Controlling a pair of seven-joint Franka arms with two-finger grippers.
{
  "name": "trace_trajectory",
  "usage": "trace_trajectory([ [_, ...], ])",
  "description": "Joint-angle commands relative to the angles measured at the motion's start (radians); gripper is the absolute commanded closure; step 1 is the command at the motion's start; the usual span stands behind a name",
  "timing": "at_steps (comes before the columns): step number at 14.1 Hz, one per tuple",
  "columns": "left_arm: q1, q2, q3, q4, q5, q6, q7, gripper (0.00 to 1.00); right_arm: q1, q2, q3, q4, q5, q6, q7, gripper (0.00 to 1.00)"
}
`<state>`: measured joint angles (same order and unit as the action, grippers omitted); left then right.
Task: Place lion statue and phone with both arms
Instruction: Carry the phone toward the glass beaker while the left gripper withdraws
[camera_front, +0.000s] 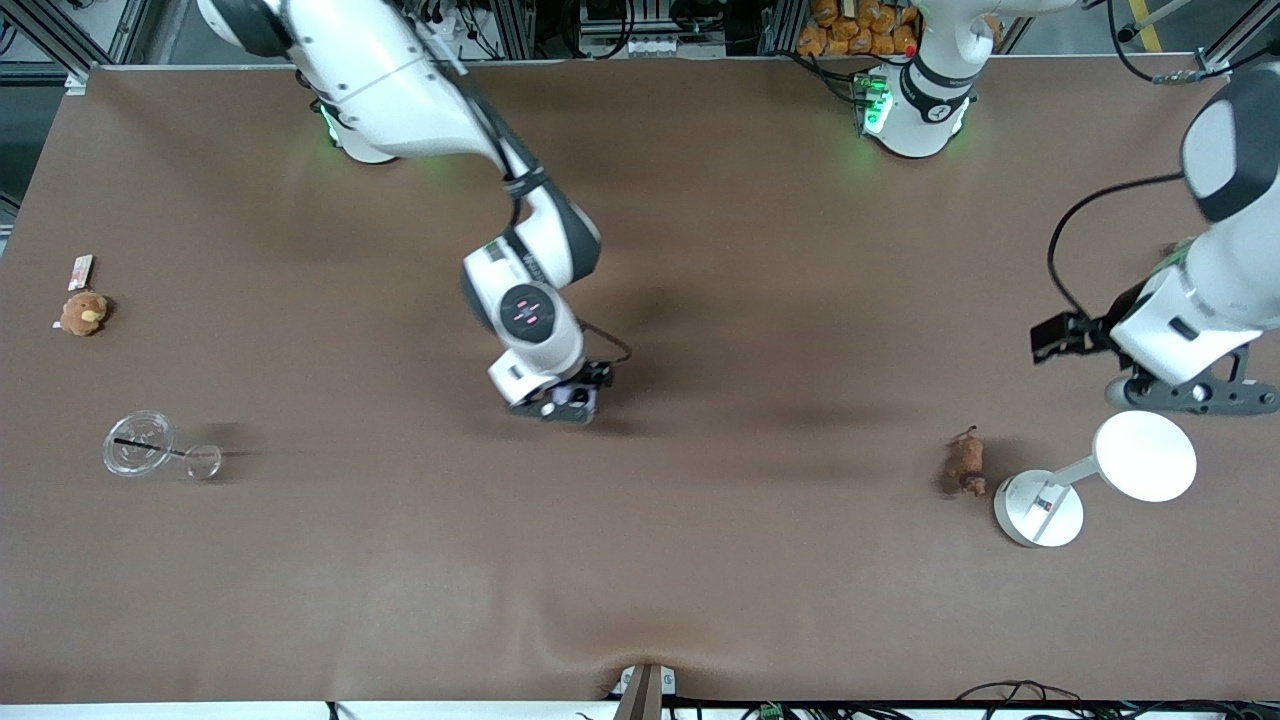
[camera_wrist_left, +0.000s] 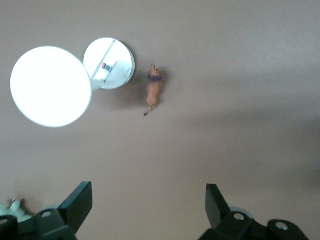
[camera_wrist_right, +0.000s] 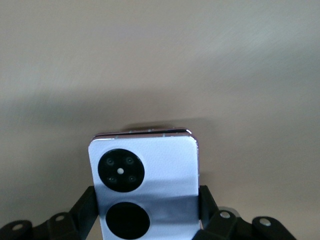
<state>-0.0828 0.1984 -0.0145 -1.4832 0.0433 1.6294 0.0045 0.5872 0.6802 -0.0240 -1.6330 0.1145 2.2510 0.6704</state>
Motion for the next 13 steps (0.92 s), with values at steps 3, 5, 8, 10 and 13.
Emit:
trace_trajectory([
  [3,0.012,-0.115,-0.021,0.003,-0.016,-0.109,0.015,0.00,-0.252,-0.103,0.019,-0.024,-0.010,-0.160,-0.124,1.00],
  [5,0.017,-0.164,-0.015,-0.034,-0.017,-0.115,0.015,0.00,-0.341,-0.102,0.019,-0.024,-0.010,-0.182,-0.168,1.00],
  [8,0.064,-0.279,-0.019,-0.176,-0.045,-0.008,0.017,0.00,-0.447,-0.090,0.019,-0.027,-0.010,-0.176,-0.293,1.00],
  [10,0.061,-0.277,-0.021,-0.154,-0.046,-0.002,0.023,0.00,-0.515,-0.087,0.019,-0.025,-0.010,-0.172,-0.383,1.00],
  [13,0.054,-0.269,-0.022,-0.143,-0.046,-0.005,0.023,0.00,-0.593,-0.070,0.019,-0.025,-0.010,-0.171,-0.479,1.00],
])
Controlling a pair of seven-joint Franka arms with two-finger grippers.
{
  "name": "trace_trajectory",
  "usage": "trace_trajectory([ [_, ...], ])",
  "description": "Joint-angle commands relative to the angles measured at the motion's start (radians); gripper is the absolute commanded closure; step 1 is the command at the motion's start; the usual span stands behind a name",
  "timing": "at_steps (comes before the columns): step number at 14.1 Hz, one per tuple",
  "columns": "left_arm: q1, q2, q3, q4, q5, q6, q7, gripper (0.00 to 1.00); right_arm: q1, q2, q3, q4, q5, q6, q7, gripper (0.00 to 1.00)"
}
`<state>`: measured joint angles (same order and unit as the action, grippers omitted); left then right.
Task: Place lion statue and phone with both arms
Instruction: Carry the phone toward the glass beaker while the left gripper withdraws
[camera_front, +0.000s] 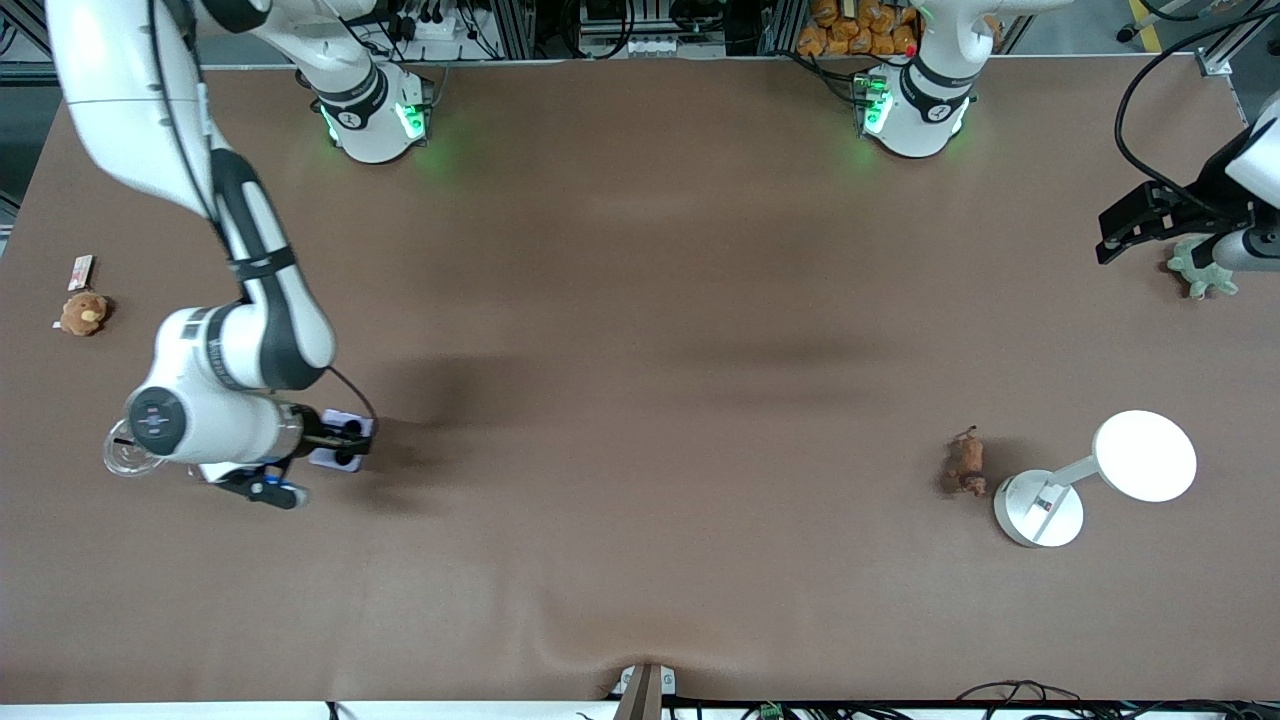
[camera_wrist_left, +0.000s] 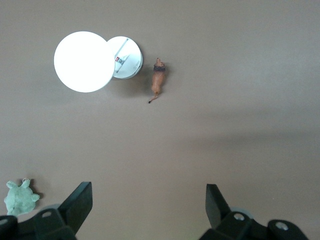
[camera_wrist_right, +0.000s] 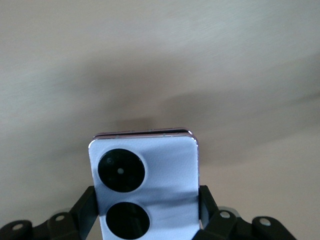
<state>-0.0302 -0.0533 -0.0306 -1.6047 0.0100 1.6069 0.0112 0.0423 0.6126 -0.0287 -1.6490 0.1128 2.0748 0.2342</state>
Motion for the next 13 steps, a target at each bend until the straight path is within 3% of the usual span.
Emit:
trace_trajectory([
  [1,0.001,-0.011,-0.006,-0.009,-0.012,0.018,0.015,0.00,-0.071,0.006,0.024,-0.008,-0.010,0.011,-0.065,1.00],
  [6,0.000,0.021,-0.006,0.034,-0.010,0.007,0.013,0.00,-0.153,0.068,0.024,-0.008,-0.056,0.128,-0.173,1.00],
  [11,0.003,0.023,-0.006,0.034,-0.012,0.002,0.013,0.00,-0.151,0.099,0.024,-0.009,-0.073,0.179,-0.174,1.00],
  [12,0.003,0.023,-0.006,0.032,-0.012,0.002,0.013,0.00,-0.150,0.099,0.024,-0.009,-0.093,0.180,-0.174,0.94],
  [13,0.003,0.023,-0.006,0.034,-0.012,0.002,0.015,0.00,-0.153,0.102,0.024,-0.008,-0.135,0.183,-0.174,0.64],
])
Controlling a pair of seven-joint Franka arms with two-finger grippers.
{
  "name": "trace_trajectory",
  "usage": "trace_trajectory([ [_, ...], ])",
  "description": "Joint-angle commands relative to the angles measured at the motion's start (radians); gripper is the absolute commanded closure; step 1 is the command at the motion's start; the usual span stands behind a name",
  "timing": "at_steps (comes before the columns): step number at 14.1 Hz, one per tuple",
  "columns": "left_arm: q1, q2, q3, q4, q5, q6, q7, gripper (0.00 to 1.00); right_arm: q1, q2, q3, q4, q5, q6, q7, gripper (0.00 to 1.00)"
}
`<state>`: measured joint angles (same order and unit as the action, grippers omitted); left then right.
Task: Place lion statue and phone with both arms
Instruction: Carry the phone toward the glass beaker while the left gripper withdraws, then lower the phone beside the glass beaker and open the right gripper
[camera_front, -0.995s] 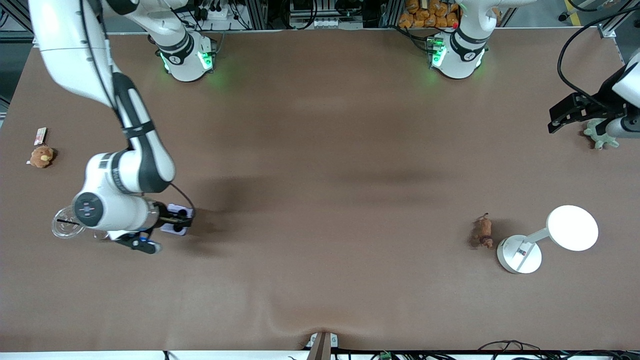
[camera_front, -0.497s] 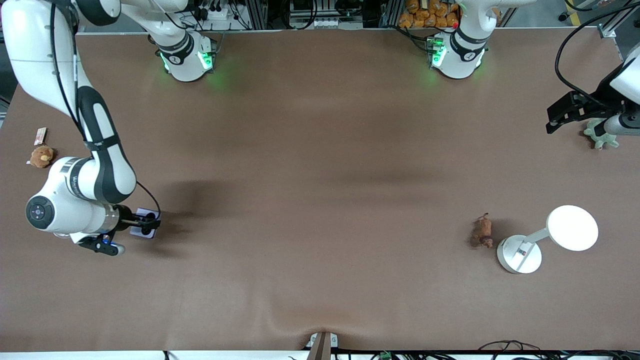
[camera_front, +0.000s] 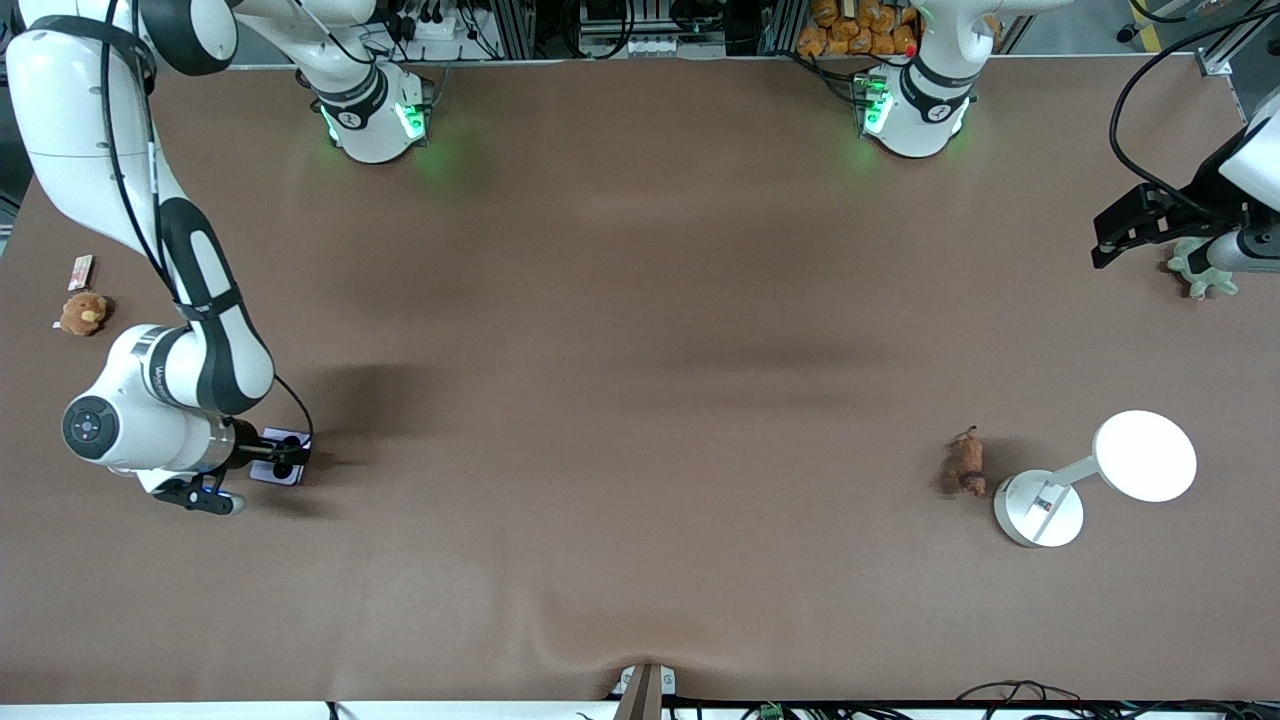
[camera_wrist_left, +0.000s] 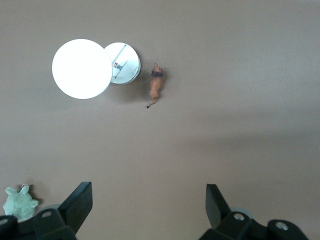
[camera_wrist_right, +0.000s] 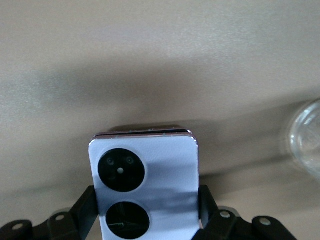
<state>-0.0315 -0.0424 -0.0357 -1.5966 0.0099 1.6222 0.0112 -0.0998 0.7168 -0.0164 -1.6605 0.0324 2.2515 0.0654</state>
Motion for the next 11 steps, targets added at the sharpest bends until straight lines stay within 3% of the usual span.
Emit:
trace_trajectory([
  [1,0.004,0.012,-0.001,0.024,-0.011,-0.013,0.015,0.00,-0.015,0.000,0.012,0.004,-0.096,0.019,-0.006,0.48],
  [3,0.005,0.012,-0.001,0.024,-0.011,-0.012,0.015,0.00,-0.030,0.000,0.012,0.005,-0.111,0.020,-0.038,0.47],
  [5,0.005,0.012,-0.001,0.024,-0.011,-0.013,0.016,0.00,-0.026,0.001,0.015,0.004,-0.098,0.017,-0.032,0.00],
  [9,0.005,0.012,-0.001,0.024,-0.011,-0.011,0.016,0.00,-0.017,-0.017,0.019,0.011,-0.098,0.006,-0.039,0.00],
  [11,0.005,0.012,-0.001,0.023,-0.011,-0.013,0.015,0.00,-0.001,-0.062,0.019,0.021,-0.098,-0.071,-0.036,0.00],
])
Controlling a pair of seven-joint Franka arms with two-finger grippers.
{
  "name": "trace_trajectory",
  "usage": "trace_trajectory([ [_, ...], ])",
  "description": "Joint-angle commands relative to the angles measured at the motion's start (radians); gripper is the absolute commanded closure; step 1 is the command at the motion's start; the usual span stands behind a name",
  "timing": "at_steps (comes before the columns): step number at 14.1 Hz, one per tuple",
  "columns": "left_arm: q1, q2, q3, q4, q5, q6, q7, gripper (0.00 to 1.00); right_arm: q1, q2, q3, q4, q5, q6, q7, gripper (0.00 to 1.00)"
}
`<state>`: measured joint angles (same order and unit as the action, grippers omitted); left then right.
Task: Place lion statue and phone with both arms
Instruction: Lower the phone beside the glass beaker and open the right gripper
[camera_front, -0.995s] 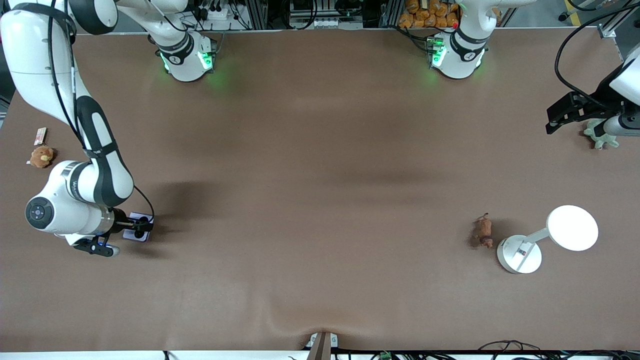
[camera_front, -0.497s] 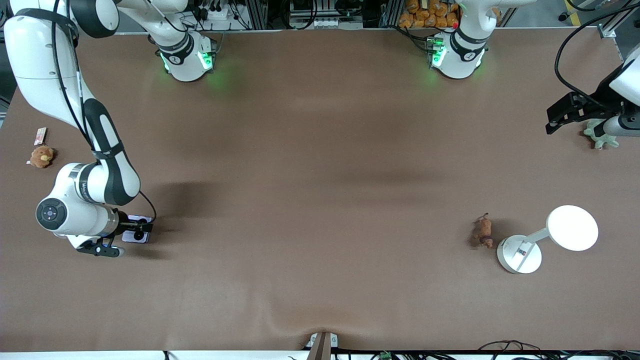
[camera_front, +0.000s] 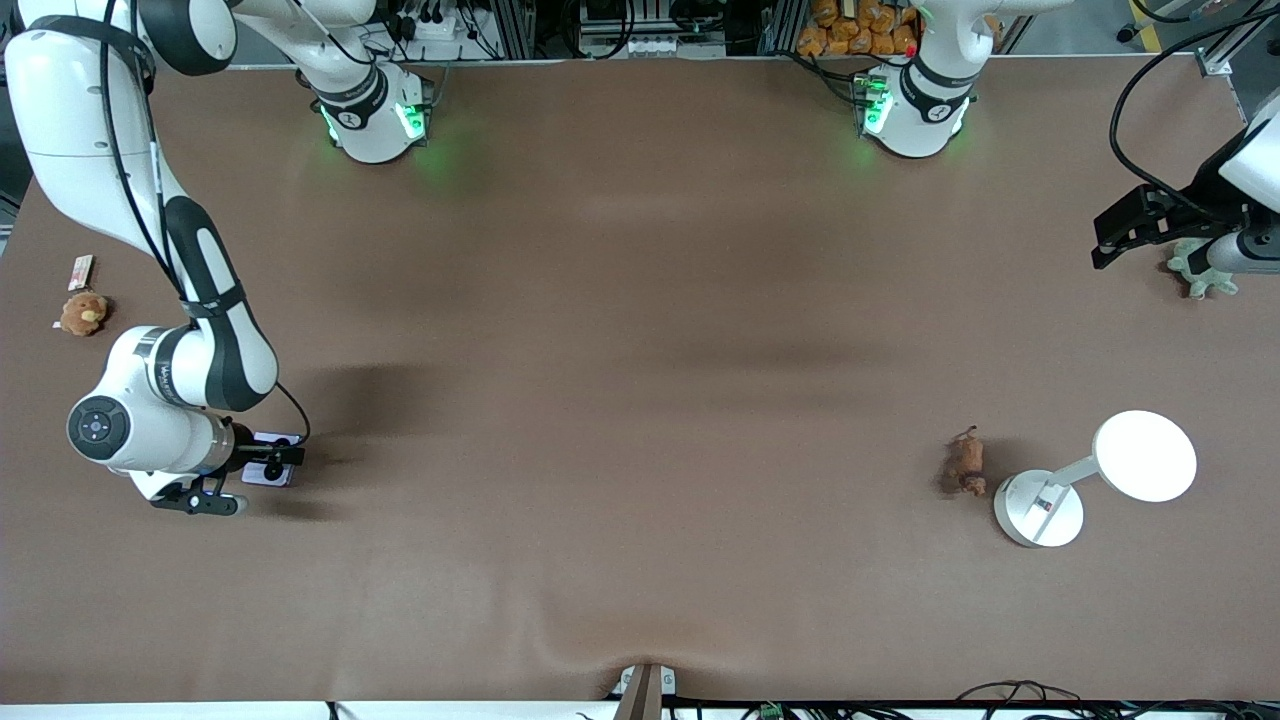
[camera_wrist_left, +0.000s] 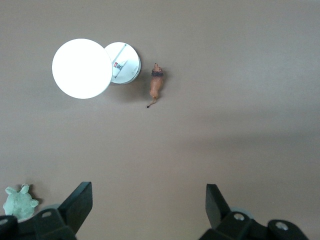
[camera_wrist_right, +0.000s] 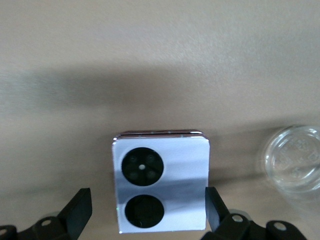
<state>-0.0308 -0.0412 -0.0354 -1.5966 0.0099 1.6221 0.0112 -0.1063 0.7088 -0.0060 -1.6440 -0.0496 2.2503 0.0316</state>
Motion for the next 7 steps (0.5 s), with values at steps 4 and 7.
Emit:
trace_trajectory([
  [4,0.011,0.012,0.000,0.021,-0.011,-0.015,0.016,0.00,0.011,-0.178,0.047,0.120,-0.009,-0.317,-0.010,0.00],
  [7,0.003,0.010,-0.001,0.021,-0.011,-0.019,0.015,0.00,0.011,-0.190,0.096,0.362,0.033,-0.560,-0.016,0.00],
])
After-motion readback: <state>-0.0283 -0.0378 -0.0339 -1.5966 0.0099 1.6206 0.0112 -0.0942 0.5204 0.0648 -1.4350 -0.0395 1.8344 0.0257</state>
